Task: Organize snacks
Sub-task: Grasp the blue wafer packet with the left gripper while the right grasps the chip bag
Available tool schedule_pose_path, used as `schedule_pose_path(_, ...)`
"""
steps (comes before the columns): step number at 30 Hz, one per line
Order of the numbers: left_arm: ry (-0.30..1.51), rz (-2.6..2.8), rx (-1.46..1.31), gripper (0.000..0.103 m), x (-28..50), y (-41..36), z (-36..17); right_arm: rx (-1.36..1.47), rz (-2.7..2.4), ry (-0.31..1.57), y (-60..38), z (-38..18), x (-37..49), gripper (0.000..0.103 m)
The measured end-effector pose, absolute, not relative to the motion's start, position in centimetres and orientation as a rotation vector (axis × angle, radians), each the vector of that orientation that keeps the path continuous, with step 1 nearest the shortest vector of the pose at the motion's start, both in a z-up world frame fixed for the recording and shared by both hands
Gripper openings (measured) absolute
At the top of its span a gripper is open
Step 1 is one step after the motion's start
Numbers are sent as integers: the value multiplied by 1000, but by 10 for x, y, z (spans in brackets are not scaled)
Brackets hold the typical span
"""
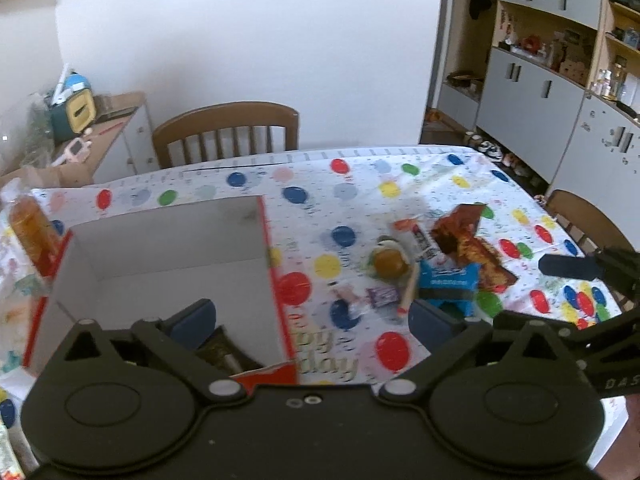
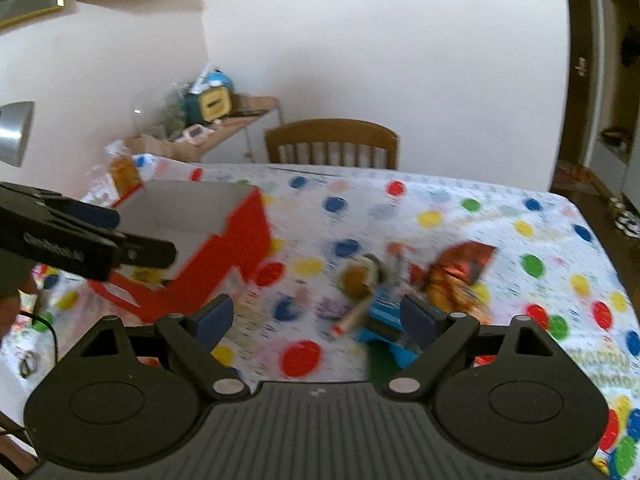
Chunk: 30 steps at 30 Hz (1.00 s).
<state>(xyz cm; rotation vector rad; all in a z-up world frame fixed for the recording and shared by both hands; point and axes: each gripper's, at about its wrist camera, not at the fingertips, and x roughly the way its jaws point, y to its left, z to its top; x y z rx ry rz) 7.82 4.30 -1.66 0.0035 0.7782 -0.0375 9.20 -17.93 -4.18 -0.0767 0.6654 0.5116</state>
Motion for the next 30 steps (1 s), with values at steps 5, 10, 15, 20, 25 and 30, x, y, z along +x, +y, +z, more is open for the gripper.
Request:
schedule_pose_path(5,797,-74,-11,103,92,18,-29,-105,451,684,-204,-55,99,91)
schedule_pose_path(10,819,-115,-8,103,107,-10,-42,-108,397,705,-228,-62,117,91)
schedule_pose_path(15,833,-133,25,102,122,-38,-61,-101,365,732,-255,-74,140,91)
schedule_pose_path(20,878,-138,-29,102,142,-50,-78,-139,371,758,-267,-93,156,91)
schedule_pose_path(25,929,-127,-71,101,162,-58,-94,-210,404,766,-266,-114,169,91)
schedule_pose_path(30,986,-120,-81,98,181,-71,-111,-286,454,768,-256,-133,181,90)
